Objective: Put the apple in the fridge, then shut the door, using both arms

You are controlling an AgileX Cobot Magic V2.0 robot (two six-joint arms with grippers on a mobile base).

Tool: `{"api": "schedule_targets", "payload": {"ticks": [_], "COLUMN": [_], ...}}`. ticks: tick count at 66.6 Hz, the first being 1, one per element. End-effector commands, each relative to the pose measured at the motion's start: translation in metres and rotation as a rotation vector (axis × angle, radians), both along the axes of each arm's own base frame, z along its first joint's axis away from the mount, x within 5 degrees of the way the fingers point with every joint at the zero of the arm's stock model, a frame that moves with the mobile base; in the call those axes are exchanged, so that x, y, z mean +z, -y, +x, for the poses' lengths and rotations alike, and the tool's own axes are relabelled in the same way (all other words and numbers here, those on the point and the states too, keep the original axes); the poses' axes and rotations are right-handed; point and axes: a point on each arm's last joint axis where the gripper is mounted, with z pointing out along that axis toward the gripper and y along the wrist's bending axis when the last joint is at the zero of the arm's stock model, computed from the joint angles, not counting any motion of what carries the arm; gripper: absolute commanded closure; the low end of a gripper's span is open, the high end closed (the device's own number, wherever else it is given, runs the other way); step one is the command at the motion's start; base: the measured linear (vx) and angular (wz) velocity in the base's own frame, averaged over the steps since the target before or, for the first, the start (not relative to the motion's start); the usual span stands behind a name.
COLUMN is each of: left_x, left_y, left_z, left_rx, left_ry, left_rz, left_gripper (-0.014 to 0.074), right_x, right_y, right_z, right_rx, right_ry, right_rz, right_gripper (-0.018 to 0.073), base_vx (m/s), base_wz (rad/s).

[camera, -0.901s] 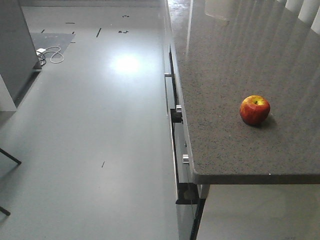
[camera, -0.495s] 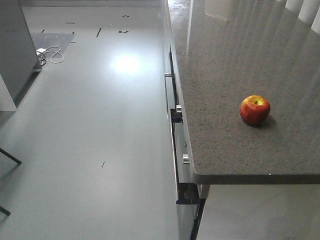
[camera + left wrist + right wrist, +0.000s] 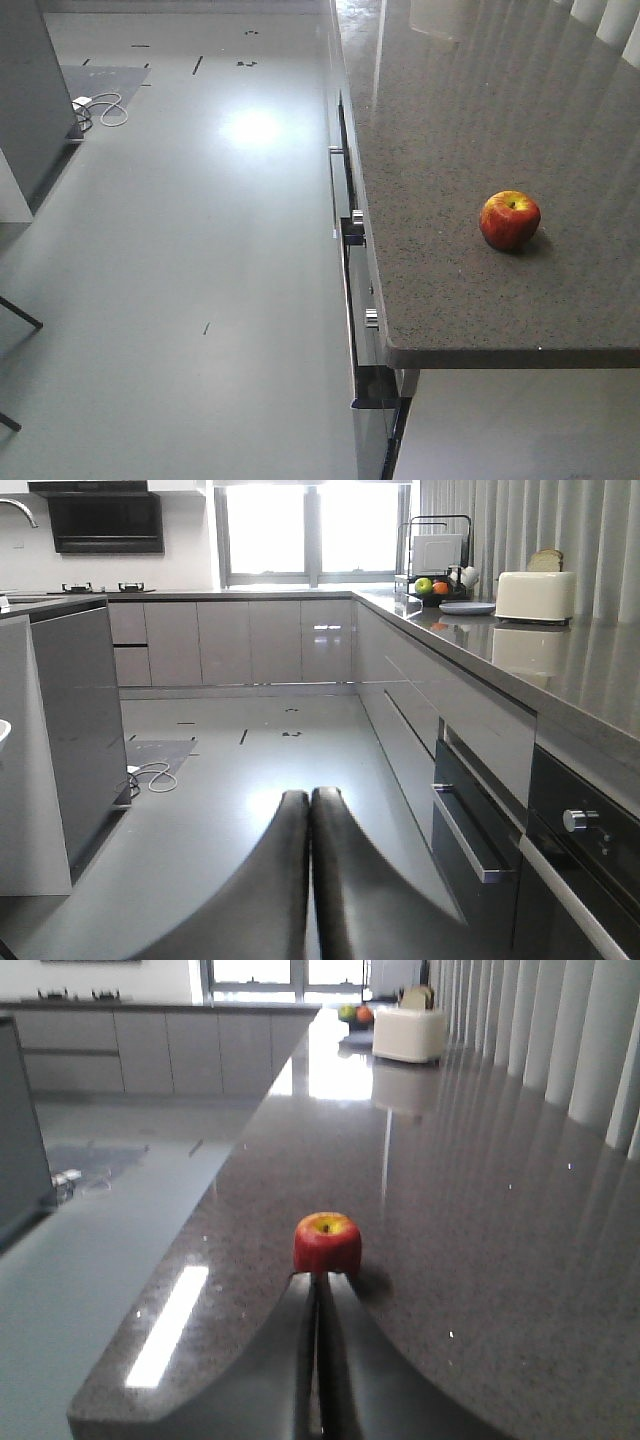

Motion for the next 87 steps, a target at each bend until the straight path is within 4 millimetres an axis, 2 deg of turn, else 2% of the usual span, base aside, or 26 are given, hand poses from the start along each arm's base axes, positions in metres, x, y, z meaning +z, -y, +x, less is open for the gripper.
{"api": "schedule_targets", "payload": {"ticks": [1, 10, 17, 38, 45, 72, 87], "left_x": [0.013, 0.013, 0.013, 0.013, 0.013, 0.013, 0.013], "left_y": [0.0, 0.0, 0.0, 0.0, 0.0, 0.0, 0.0], "left_z": [-0.003, -0.003, -0.003, -0.003, -0.003, -0.003, -0.003], "left_rx": [0.0, 0.0, 0.0, 0.0, 0.0, 0.0, 0.0], "left_ry": [0.107, 0.107, 0.107, 0.107, 0.107, 0.107, 0.107], "left_rz": [-0.01, -0.01, -0.01, -0.01, -0.01, -0.01, -0.01], "left_gripper": [0.0603, 0.0603, 0.0603, 0.0603, 0.0603, 0.0603, 0.0603], "right_x": [0.023, 0.035, 0.04, 0.045, 0.044, 0.036, 0.023], "right_y": [0.0, 0.0, -0.001, -0.005, -0.006, -0.011, -0.013], "right_z": [0.012, 0.031, 0.05, 0.109, 0.131, 0.225, 0.277], "right_rx": [-0.008, -0.013, -0.008, 0.007, 0.015, 0.023, 0.021], "right_ry": [-0.067, -0.248, -0.353, -0.503, -0.543, -0.667, -0.759], "right_rz": [-0.028, -0.038, -0.064, -0.101, -0.119, -0.134, -0.14], "right_gripper": [0.0555, 0.0528, 0.0451, -0.001, -0.0083, -0.0076, -0.0075], "base_vx": [0.0, 0.0, 0.0, 0.0, 0.0, 0.0, 0.0], "base_wz": [0.0, 0.0, 0.0, 0.0, 0.0, 0.0, 0.0]}}
